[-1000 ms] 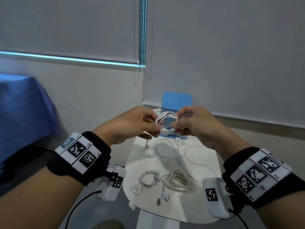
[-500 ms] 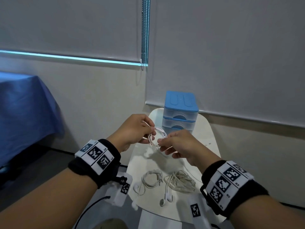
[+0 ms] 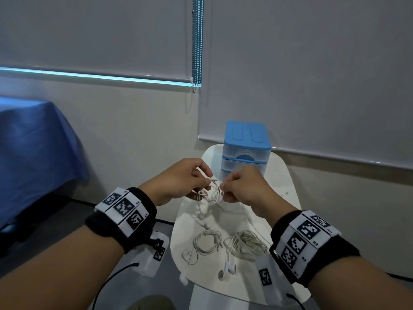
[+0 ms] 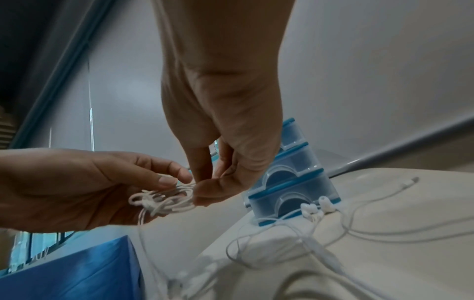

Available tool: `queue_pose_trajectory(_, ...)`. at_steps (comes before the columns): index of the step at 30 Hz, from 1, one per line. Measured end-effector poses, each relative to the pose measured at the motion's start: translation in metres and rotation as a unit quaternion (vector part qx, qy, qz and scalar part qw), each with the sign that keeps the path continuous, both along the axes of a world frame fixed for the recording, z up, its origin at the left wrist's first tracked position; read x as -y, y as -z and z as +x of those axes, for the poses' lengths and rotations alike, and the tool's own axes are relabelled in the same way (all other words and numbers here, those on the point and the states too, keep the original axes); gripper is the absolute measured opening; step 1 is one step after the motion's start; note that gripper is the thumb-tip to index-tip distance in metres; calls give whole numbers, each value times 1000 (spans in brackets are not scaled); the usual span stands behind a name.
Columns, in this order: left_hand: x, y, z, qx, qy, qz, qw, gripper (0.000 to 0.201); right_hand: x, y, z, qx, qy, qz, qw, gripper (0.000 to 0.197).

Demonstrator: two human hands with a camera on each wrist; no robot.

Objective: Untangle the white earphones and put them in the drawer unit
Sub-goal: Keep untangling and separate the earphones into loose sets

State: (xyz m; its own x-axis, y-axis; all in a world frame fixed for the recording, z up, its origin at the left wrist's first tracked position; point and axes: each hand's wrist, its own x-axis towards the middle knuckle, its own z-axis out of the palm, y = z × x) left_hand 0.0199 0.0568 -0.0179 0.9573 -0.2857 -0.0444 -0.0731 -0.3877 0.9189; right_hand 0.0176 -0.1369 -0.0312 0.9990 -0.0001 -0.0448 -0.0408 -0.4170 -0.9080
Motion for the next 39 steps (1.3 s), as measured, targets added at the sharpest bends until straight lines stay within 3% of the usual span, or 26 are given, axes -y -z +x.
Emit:
queue_pose_trajectory(7,0,11,11,-2,12,14,1000,16,-4,13,0,-67,-24,8,997,6)
queue_pose_trajectory(11,1,26,21,-30,-8,19,999,17,-7,16,3,-90,-37,-45,994,7)
queue_pose_trajectory(17,1,42,32,23,14,205,978,15,-16,25,9,-130,-99,-145,976,22)
queue_pose_trajectory(21,2,44,33,57,40,259,963,24,-17,24,11,-125,-111,-197,966,26)
queue_pose_trajectory(23,5,45,34,70,46,259,962,25,-11,19,10,-108,-106,-245,958,26)
queue_pose_trajectory(30,6,48,38,107,59,292,949,23,29,-3,4,-131,-72,-155,977,17)
queue_pose_trajectory(35,2,41,42,90,78,301,946,21,69,-9,8,-104,-20,-204,973,11)
queue_pose_trajectory(39,5,32,47,97,97,305,942,19,89,-2,10,-138,-48,-275,950,26)
